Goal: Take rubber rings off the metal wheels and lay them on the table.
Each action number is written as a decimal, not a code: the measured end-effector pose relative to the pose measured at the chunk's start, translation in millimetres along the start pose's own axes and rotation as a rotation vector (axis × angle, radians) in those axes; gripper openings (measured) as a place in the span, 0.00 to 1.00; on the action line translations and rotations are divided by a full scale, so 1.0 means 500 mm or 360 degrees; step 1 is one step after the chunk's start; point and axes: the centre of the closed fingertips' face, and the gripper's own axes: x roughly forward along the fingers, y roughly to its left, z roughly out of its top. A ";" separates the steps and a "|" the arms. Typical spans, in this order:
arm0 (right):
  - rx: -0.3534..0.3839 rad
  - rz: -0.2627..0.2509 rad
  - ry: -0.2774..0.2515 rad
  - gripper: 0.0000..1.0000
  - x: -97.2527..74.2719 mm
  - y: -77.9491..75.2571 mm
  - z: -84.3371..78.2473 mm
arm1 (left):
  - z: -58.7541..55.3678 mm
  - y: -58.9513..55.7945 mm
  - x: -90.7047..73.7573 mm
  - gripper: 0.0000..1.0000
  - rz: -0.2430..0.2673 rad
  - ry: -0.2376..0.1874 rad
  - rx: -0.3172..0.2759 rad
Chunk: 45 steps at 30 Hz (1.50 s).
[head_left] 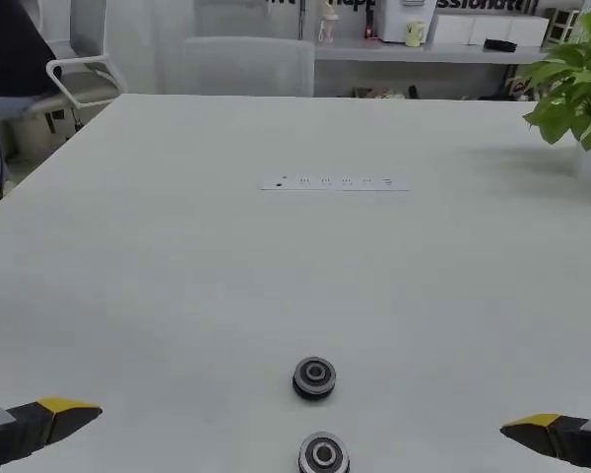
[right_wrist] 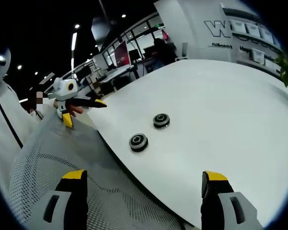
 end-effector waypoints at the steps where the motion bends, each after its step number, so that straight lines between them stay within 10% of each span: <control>1: -0.0001 0.0000 0.0001 0.99 0.000 0.000 0.000 | 0.001 -0.001 0.000 0.97 -0.0003 -0.0003 0.0004; 17: -0.0141 -0.0119 -0.0088 0.99 -0.012 -0.011 0.036 | 0.026 -0.030 -0.007 0.99 -0.0087 -0.0001 0.0269; 35: -0.0382 -0.0162 -0.0340 0.89 -0.082 0.024 0.210 | 0.156 -0.043 -0.034 0.99 -0.0095 -0.0147 0.0533; 45: -0.0576 -0.0083 -0.0327 0.73 -0.049 0.045 0.269 | 0.235 -0.047 -0.024 0.99 -0.0078 -0.0188 0.0749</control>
